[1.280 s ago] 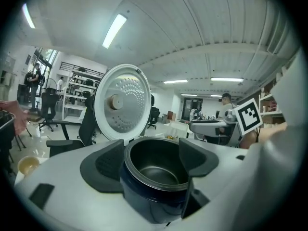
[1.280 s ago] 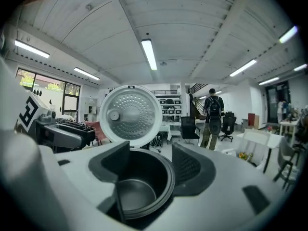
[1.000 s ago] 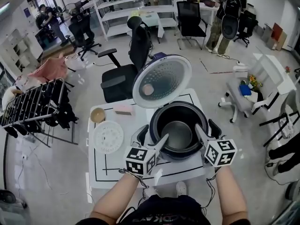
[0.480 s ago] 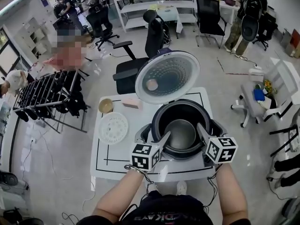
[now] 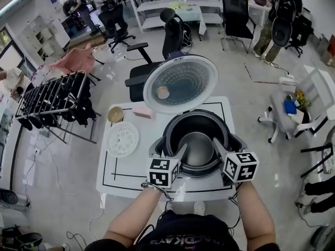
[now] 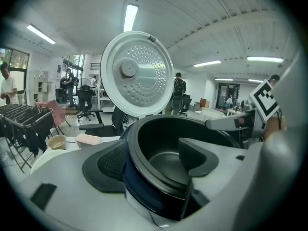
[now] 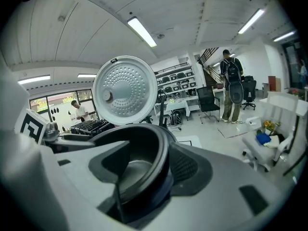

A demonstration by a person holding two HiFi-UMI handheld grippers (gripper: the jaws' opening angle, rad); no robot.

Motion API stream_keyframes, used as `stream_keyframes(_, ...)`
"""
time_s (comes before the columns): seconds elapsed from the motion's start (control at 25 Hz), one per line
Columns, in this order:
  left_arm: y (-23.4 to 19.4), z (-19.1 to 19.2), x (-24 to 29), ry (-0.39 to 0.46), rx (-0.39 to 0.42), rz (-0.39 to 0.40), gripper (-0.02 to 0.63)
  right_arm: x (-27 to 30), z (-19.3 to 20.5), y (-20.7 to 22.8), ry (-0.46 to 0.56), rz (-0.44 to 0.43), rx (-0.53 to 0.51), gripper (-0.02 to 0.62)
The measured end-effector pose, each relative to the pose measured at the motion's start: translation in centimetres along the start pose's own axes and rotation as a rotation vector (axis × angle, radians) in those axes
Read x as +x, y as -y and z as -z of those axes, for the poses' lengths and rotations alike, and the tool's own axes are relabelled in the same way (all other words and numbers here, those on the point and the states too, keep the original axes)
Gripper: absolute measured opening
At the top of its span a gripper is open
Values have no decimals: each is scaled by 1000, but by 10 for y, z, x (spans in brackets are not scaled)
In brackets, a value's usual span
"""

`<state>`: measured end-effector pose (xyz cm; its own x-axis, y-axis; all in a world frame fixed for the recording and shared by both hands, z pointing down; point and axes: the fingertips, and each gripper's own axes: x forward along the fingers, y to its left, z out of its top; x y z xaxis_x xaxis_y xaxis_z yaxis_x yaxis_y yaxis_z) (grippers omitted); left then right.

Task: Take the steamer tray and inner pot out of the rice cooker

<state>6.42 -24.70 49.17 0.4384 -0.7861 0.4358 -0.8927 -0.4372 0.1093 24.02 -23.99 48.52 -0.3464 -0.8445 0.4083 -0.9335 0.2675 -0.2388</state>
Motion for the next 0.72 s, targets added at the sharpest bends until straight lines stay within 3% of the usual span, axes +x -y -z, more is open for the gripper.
stream_keyframes(0.16, -3, 1, 3, 8, 18, -51, 332, 1, 2, 4, 1, 44, -28, 231)
stream_keyframes(0.28, -7, 2, 1, -12, 67, -116, 259, 2, 6, 5, -16, 111, -105, 207)
stream_keyframes(0.4, -8, 3, 0, -28, 89, -153, 244, 2, 7, 8, -31, 167, -161, 175)
stream_keyframes(0.72, -14, 1, -3, -37, 42, -216, 186, 0, 2, 10, -32, 132, -83, 141)
